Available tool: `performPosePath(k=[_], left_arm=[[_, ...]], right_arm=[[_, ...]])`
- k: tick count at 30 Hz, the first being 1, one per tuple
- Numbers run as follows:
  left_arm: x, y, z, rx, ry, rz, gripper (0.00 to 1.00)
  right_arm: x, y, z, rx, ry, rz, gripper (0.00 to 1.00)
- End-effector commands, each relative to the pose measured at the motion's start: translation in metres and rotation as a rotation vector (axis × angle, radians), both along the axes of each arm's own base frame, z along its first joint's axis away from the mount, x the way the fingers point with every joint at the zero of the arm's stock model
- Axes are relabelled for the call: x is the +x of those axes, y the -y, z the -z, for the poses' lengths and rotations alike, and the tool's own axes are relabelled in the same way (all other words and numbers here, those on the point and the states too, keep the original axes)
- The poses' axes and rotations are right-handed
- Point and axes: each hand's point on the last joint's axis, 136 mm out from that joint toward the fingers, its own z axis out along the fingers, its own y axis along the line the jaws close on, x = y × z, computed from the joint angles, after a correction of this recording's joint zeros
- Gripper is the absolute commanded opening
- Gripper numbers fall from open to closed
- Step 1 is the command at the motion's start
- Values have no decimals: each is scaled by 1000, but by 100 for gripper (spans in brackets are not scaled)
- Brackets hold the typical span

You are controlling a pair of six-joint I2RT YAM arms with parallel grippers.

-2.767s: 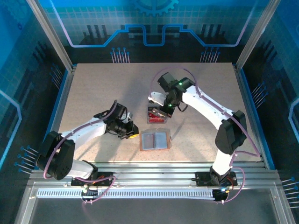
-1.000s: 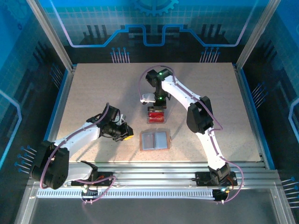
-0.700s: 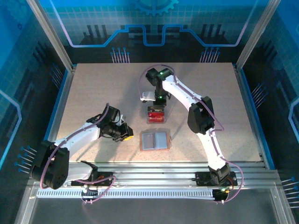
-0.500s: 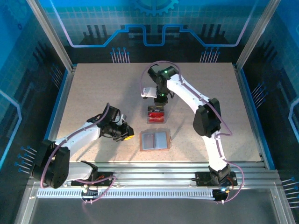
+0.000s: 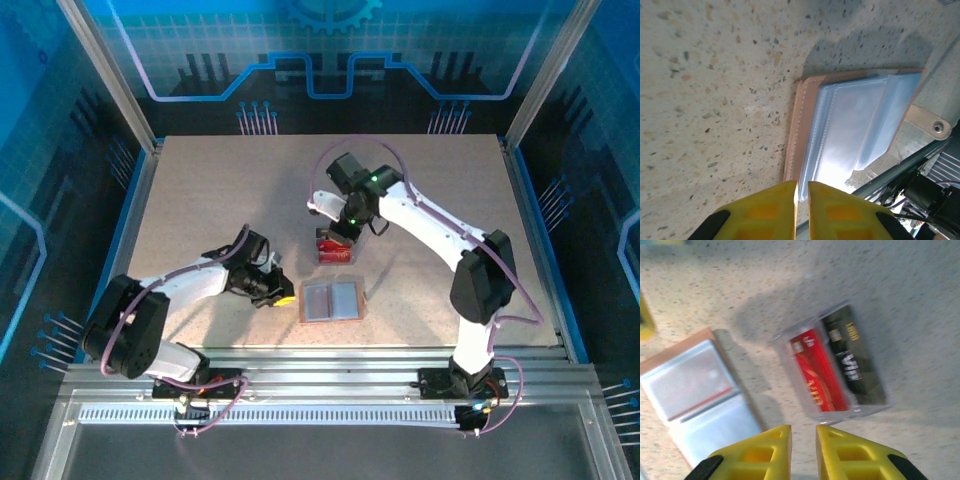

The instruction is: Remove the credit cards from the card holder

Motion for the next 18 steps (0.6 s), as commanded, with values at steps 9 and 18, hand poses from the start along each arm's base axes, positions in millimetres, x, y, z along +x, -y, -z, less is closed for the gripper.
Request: performPosePath(k=[9,18], left_arm=[[2,30,4,-25,-31,92,10],[-4,26,17,10,-67,101,8]], right_arm=[[-64,-29,20,243,-254,436,9],[-99,-54,47,286,-461,630,3]])
